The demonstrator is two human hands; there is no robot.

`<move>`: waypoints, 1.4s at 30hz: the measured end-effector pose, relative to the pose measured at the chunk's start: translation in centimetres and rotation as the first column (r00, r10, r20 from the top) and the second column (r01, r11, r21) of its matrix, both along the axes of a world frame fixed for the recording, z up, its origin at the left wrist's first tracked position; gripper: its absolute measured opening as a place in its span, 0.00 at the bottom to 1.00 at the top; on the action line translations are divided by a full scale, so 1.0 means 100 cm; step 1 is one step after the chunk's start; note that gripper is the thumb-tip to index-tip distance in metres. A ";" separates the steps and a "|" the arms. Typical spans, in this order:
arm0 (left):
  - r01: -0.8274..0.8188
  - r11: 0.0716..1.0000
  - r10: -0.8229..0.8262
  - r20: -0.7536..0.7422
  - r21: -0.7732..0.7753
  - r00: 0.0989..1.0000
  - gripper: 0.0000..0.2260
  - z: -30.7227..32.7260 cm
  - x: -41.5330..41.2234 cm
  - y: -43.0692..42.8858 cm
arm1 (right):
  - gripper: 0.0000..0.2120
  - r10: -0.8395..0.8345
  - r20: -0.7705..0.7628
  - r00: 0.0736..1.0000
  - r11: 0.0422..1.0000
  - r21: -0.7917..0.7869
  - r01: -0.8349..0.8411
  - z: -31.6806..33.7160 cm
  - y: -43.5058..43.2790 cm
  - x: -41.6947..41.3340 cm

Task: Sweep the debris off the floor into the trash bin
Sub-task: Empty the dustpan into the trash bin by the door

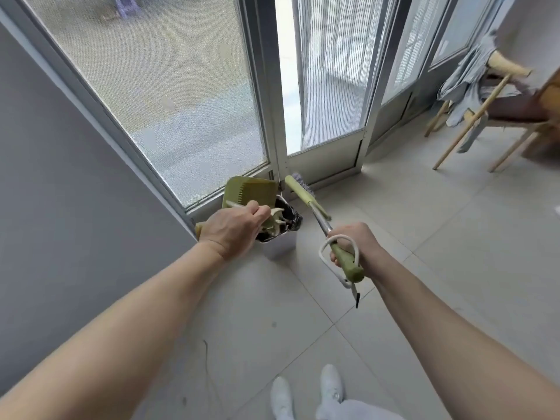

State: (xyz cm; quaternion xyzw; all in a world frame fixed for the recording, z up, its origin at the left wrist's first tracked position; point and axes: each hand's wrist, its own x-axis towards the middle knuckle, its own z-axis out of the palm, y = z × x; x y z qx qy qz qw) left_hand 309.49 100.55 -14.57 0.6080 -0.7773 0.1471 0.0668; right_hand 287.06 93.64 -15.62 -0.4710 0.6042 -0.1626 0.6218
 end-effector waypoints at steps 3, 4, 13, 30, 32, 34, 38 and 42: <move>-0.040 0.997 0.043 -0.048 0.067 0.998 0.09 0.011 0.005 0.002 | 0.07 -0.070 0.051 0.996 0.998 0.004 0.070 0.001 0.003 0.001; -0.033 0.998 0.035 -0.040 0.044 0.999 0.09 0.013 0.006 0.003 | 0.07 -0.081 0.055 0.995 0.997 0.007 0.081 0.002 0.003 0.001; -0.044 0.995 0.048 -0.048 0.087 0.998 0.06 0.011 -0.002 0.010 | 0.10 -0.036 0.041 0.998 0.999 0.009 0.036 0.009 0.009 0.002; -0.177 0.982 0.183 -0.107 0.070 0.977 0.08 0.019 0.008 0.011 | 0.11 -0.133 0.074 0.988 0.991 -0.003 0.134 0.020 0.013 0.006; -0.151 0.965 0.160 -0.027 0.215 0.987 0.07 0.012 -0.005 0.009 | 0.13 -0.138 0.064 0.988 0.990 -0.005 0.139 0.019 0.013 0.006; -0.092 0.919 0.069 0.074 0.382 0.995 0.07 0.004 -0.017 0.007 | 0.13 -0.146 0.063 0.987 0.989 0.003 0.146 0.019 0.013 0.005; -0.052 0.914 0.023 0.077 0.402 0.997 0.08 0.000 -0.016 0.002 | 0.12 -0.163 0.057 0.985 0.986 0.030 0.161 0.015 0.012 0.001; -0.080 0.952 0.084 -0.001 0.296 0.996 0.10 0.014 -0.001 -0.004 | 0.08 -0.166 0.047 0.985 0.986 0.043 0.164 0.010 0.011 0.000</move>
